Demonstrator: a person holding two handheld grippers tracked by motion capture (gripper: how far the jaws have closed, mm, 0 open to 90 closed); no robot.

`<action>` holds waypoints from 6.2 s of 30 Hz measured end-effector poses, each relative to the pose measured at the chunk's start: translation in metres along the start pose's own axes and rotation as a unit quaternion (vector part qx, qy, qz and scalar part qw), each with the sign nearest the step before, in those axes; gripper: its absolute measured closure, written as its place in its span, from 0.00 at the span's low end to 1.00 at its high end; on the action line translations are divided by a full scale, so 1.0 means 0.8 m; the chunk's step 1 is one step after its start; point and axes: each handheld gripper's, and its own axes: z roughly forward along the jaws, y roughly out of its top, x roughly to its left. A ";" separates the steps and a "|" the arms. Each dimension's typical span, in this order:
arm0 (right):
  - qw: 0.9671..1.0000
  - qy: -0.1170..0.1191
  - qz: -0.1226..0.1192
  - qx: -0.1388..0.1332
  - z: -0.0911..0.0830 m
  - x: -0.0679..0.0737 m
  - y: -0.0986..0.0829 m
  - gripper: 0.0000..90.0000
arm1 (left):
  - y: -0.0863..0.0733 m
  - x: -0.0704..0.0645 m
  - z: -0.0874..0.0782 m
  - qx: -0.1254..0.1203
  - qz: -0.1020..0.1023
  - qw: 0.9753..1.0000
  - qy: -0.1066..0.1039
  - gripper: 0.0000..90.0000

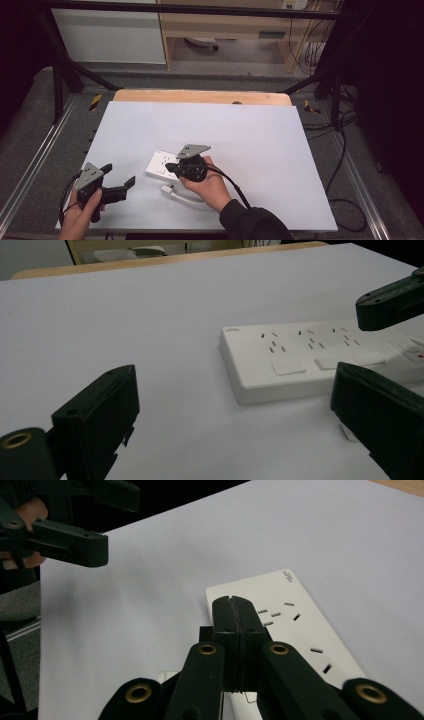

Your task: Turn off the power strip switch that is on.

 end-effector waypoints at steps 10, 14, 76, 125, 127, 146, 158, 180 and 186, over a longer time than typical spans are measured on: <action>1.000 -0.011 0.000 0.025 0.014 -0.001 -0.005 1.00 | 0.000 0.001 0.000 0.000 0.000 1.000 0.000 0.06; 0.999 -0.014 0.000 0.032 0.018 -0.002 -0.007 1.00 | 0.000 0.001 0.000 0.001 0.000 1.000 0.000 0.06; 0.997 -0.027 0.015 0.066 0.042 -0.007 -0.019 1.00 | 0.000 0.001 -0.001 0.000 0.001 1.000 -0.001 0.06; 1.000 -0.024 0.004 0.020 0.025 -0.009 -0.011 0.97 | 0.000 0.001 -0.001 0.001 0.002 1.000 -0.001 0.06; 1.000 -0.024 0.006 0.019 0.025 -0.009 -0.010 0.96 | 0.000 0.001 -0.001 0.001 0.001 1.000 -0.001 0.06; 0.999 -0.031 0.016 0.016 0.014 -0.013 -0.003 0.30 | 0.000 0.001 0.000 0.003 0.002 1.000 -0.001 0.06; 0.999 -0.045 0.019 0.010 0.001 -0.018 0.002 0.07 | 0.000 0.001 0.000 0.004 0.002 1.000 -0.001 0.06; 0.996 -0.074 0.021 -0.042 -0.044 -0.044 0.014 0.08 | -0.001 0.002 0.000 0.004 0.000 1.000 -0.001 0.06; 0.993 -0.091 0.022 -0.064 -0.059 -0.056 0.017 0.10 | -0.001 0.001 0.000 0.004 0.001 1.000 -0.001 0.06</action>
